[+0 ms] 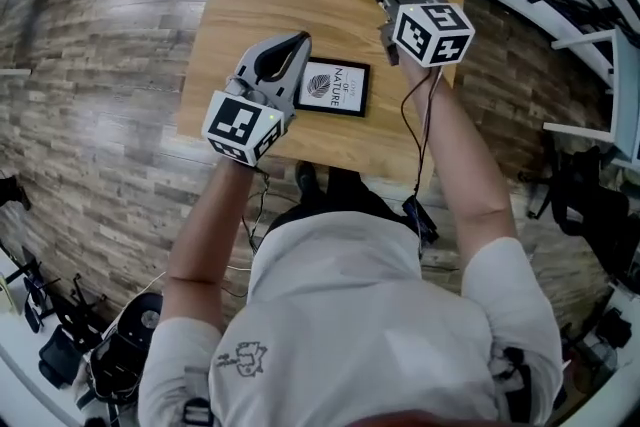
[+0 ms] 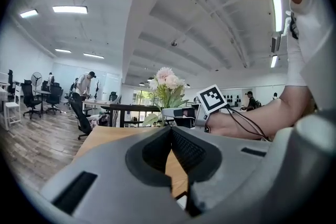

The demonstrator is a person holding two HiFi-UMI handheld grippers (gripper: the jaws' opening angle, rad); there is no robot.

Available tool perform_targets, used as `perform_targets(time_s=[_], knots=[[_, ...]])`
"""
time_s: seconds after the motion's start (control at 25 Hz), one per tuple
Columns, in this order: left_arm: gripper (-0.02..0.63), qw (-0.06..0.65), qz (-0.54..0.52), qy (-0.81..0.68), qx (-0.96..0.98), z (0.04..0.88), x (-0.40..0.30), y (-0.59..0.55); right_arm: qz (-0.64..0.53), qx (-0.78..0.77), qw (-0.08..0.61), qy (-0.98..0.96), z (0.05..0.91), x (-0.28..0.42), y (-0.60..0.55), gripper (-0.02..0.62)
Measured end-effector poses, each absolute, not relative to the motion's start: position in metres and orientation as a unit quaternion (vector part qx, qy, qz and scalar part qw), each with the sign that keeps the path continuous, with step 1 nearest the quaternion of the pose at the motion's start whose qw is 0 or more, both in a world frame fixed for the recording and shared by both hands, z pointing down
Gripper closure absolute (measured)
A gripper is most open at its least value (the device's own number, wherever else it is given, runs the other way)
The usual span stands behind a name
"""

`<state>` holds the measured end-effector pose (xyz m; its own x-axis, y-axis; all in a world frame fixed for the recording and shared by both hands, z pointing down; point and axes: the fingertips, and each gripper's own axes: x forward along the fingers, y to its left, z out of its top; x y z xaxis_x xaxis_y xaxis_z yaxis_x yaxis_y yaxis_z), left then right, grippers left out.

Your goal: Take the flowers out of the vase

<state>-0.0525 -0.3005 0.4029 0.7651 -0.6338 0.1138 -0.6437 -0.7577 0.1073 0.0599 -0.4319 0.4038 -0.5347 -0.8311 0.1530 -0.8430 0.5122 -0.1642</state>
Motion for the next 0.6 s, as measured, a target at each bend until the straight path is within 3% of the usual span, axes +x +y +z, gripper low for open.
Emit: perform_targets(time_s=[0.6], knots=[[0.601,0.069,0.015,-0.298,0.952,0.378,-0.081,-0.183,0.147,0.491,0.018,-0.858,0.414,0.038,-0.256,0.549]])
